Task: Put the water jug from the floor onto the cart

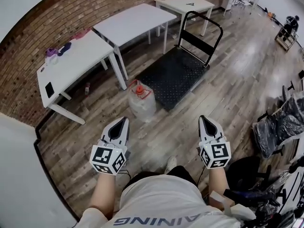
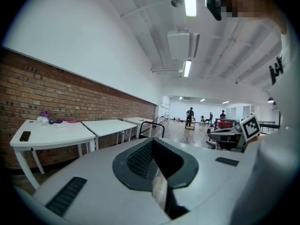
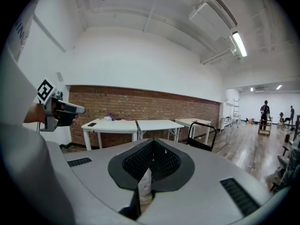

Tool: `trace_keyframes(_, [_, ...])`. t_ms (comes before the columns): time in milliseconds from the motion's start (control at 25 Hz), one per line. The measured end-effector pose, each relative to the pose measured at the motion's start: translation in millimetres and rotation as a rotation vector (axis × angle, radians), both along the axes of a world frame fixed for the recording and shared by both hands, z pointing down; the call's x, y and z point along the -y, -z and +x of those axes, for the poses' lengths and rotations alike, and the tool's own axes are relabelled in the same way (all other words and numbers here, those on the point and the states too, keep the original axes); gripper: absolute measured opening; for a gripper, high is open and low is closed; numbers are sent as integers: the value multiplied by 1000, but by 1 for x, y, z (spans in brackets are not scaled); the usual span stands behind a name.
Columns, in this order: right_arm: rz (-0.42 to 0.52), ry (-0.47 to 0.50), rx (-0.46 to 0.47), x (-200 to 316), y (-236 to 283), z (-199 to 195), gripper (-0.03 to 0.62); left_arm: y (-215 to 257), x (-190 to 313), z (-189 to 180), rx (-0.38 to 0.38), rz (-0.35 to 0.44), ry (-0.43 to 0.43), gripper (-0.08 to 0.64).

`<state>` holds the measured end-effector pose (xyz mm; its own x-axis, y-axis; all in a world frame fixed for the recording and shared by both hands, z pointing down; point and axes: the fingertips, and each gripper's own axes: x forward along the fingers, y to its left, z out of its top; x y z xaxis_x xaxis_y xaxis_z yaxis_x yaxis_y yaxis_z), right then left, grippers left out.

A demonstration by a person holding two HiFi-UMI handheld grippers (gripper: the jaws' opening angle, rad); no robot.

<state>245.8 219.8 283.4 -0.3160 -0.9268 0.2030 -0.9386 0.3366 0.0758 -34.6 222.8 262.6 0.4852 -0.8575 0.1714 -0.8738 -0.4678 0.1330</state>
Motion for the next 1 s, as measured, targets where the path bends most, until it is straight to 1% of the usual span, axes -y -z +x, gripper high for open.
trace_keyframes(200, [-7,48,25,33,-6,33,5,4,21,32,44,-2,56,0])
trace_keyframes(280, [-16,71,40,43,-12,38,5,2,25,40,60,-10,74,0])
trace_keyframes(400, [-35,101,57,59,-21,33,5,-3,32,43,93,-28,85,0])
trace_keyframes(520, [-60,130,60,74,-29,21,5,-10,41,37,105,-48,101,0])
trace_keyframes(680, [-76,157,42,97,-33,5,5,-17,62,24,83,-58,117,0])
trace_keyframes(840, [-72,151,21,128,-29,-13,5,-22,96,8,64,-48,104,0])
trace_keyframes(1000, [-57,140,20,162,-19,-33,5,-23,137,-12,58,-25,91,0])
